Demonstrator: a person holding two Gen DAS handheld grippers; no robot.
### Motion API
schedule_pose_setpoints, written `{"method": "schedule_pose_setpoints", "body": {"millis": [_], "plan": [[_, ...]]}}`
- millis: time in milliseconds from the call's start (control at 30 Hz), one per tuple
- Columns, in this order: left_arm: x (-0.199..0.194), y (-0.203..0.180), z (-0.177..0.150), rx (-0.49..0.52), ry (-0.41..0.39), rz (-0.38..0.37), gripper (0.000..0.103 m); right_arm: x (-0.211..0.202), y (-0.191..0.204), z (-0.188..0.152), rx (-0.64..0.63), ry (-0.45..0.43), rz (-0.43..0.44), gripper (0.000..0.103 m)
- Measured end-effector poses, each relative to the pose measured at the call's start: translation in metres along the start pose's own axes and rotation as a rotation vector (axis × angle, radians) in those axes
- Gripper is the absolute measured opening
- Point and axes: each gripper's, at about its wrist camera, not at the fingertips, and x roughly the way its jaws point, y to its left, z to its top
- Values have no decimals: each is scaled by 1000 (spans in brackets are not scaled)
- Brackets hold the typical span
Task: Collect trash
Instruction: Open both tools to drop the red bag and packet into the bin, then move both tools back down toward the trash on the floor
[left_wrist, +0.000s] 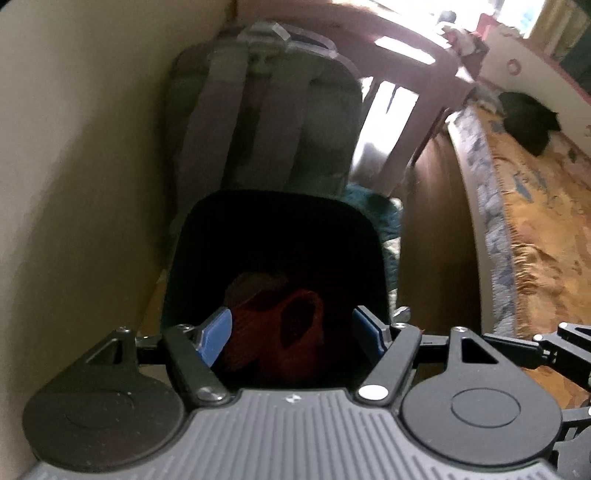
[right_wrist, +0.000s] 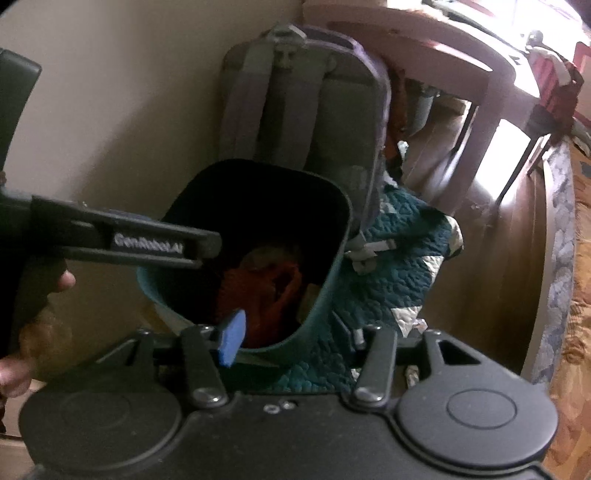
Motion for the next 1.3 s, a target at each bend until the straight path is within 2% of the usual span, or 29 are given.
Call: {"method": "schedule_pose_setpoints", "body": {"millis": [300,433,500,533,667,800,900,933,1000,1033,1167,1300], "plan": [[-46,-45,-6,98,-90,-62,72,-64,-29,-30,92,-121,-13,60],[-51,-77,-11,136,-99,-78,73,-84,-54,-42,139,-176,-10,62],[-51,-94,-14,151,-105,-78,79,-90,-68,-48,149,-196,-11,64],[-51,-103,-16,153,-108,-81,79,-93,-75,-52,151,-203,-8,65],[-44,-141,-20,132,-104,-85,79,-101,-114,-70,155,-220,-5,74],[-28,-182,-26,103,-91,-103,82,-110,-161,-89,147,-236,-4,89],[-12,-212,-31,89,-97,-127,84,-111,-199,-100,132,-252,-4,96],[-3,-222,-32,74,-94,-149,85,-109,-212,-103,125,-250,-6,97],[13,-239,-35,44,-80,-183,99,-105,-238,-111,110,-246,-14,99],[21,-246,-37,35,-81,-194,101,-101,-250,-114,105,-240,-19,100],[60,-275,-44,57,-79,-182,101,-77,-293,-125,109,-214,-17,102],[122,-293,-58,72,-37,-130,101,-37,-332,-143,133,-188,-29,102]]}}
